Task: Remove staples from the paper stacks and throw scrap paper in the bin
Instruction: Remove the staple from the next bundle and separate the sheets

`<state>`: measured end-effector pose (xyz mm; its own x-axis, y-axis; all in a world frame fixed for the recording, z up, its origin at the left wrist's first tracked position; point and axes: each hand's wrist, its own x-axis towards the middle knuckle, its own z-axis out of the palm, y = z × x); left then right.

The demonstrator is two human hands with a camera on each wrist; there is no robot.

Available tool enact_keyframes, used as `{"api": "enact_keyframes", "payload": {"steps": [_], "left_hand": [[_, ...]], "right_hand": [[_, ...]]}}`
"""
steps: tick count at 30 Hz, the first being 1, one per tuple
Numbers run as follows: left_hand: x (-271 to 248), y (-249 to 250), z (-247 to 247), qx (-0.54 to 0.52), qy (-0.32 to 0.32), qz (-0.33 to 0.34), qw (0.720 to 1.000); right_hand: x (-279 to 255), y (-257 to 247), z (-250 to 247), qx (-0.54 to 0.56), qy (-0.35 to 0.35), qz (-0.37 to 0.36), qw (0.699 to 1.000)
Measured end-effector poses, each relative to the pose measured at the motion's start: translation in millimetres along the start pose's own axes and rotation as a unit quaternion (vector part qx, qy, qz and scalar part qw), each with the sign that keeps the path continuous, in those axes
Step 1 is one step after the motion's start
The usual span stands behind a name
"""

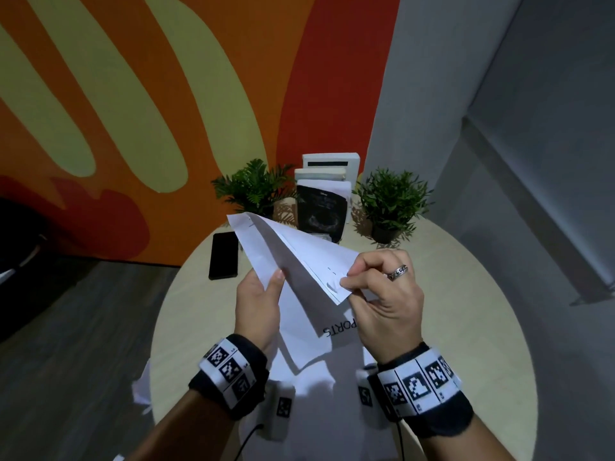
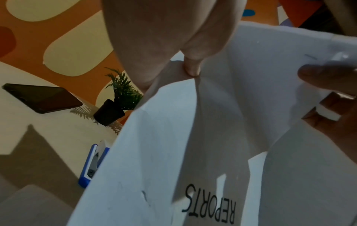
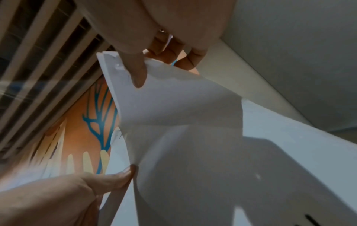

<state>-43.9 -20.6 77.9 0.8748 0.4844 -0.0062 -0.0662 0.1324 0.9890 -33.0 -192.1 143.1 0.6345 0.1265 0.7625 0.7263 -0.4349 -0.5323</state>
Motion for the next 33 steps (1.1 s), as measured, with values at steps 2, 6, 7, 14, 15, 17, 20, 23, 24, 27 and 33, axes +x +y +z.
{"api": "enact_keyframes", "payload": {"steps": [2, 6, 7, 14, 15, 17, 20, 23, 24, 27, 33], "left_hand": [[-0.1, 1.5, 1.1, -0.007, 0.001, 0.002, 1.0], [-2.9, -0.4, -1.9, 0.002, -0.01, 0.007, 1.0], [-3.9, 0.4, -2.9, 0.009, -0.016, 0.01, 1.0], [-6.9, -4.6, -22.7, 0.047, -0.088, -0.028, 0.995], [-9.3, -3.9, -24.1, 0.045, -0.087, -0.03, 0.995], [-14.1, -0.4, -24.0, 0.017, -0.075, -0.045, 0.996], [-18.9, 1.2, -27.4, 0.006, -0.048, -0.052, 0.997], [-19.7, -9.9, -48.0, 0.017, 0.002, -0.061, 0.998], [-21.5, -16.2, -58.3, 0.026, 0.015, -0.078, 0.997], [-31.5, -32.6, -83.0, 0.077, 0.002, -0.133, 0.988], [-38.5, -61.7, -147.9, 0.033, 0.105, -0.152, 0.982]], "right_hand": [[-0.3, 0.5, 0.1, 0.0, 0.003, -0.011, 1.0], [0.8, 0.0, -1.1, -0.005, 0.005, -0.006, 1.0], [1.7, -0.4, -1.6, -0.002, 0.0, -0.002, 1.0], [22.8, 1.6, -12.4, 0.136, 0.059, 0.194, 0.97], [24.8, 4.6, -14.3, 0.153, 0.06, 0.222, 0.961], [22.7, 15.9, -16.6, 0.175, 0.034, 0.255, 0.95], [5.4, 35.3, -16.6, 0.217, -0.071, 0.332, 0.915], [-23.9, 44.9, -6.5, 0.206, -0.202, 0.378, 0.88], [-33.9, 44.8, -0.6, 0.198, -0.215, 0.385, 0.875], [-54.4, 44.1, 21.4, 0.207, -0.183, 0.418, 0.866], [-68.0, 19.0, 69.2, 0.197, -0.344, 0.379, 0.836]]}}
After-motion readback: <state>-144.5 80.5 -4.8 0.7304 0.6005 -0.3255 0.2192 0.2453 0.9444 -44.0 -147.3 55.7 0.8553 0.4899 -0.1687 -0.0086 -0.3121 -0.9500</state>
